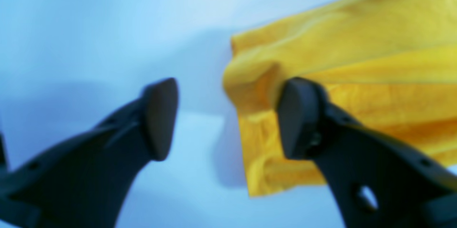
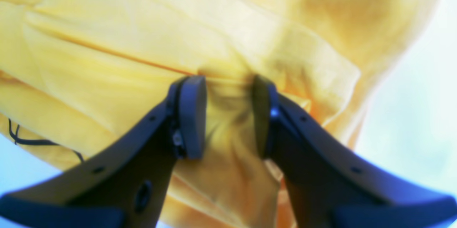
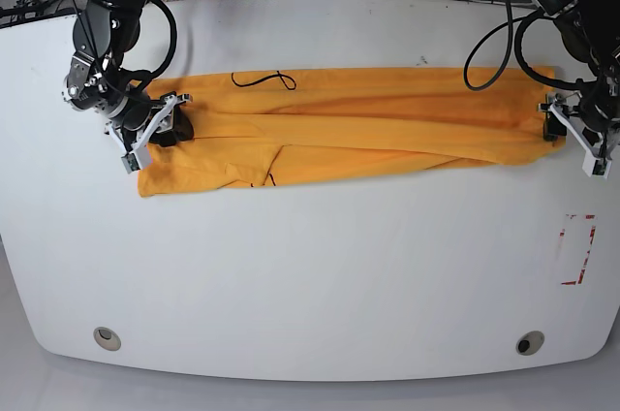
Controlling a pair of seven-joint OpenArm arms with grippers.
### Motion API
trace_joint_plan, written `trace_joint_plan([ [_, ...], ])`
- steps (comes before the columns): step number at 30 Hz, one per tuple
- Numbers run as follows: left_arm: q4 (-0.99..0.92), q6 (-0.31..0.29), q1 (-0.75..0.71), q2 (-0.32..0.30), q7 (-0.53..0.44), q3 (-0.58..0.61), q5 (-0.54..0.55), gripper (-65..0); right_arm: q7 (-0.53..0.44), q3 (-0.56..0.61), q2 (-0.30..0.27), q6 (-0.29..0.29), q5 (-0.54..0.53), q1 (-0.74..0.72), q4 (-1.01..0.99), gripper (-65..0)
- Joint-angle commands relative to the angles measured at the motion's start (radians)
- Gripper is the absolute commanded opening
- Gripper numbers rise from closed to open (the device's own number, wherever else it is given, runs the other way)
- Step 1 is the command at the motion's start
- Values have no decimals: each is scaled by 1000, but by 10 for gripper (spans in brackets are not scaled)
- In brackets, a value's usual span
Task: Fold the T-shirt properly
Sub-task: 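Pull the folded shirt's ends apart with both grippers to straighten it, then release the strip end with the left gripper and regrasp it further inward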
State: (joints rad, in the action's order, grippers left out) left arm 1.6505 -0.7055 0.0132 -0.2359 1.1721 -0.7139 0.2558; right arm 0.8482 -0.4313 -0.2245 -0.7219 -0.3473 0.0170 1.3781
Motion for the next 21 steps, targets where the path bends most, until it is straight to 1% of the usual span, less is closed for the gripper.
trace_joint_plan([
  [1,17,7,6,-24,21,-23,40,-225,75,-1,-8,24,66,5,-4,-436],
  [3,17,7,-28,-64,30,-22,99,-231,75,1,-6,24,64,5,-4,-436],
  [7,17,7,-94,-110,30,-13,227,-229,75,1,-5,24,64,5,-4,-436],
  [9,18,7,-115,-130,30,-14,276,-229,75,1,9,24,64,4,-4,-436],
  [12,17,7,-157,-171,30,-49,350,-229,75,1,15,24,64,4,-3,-436],
  [16,17,7,-164,-173,32,-111,394,-226,75,2,20,24,64,4,-3,-436],
  [21,-2,7,-154,-171,32,-109,406,-224,75,2,21,24,64,4,-3,-436],
])
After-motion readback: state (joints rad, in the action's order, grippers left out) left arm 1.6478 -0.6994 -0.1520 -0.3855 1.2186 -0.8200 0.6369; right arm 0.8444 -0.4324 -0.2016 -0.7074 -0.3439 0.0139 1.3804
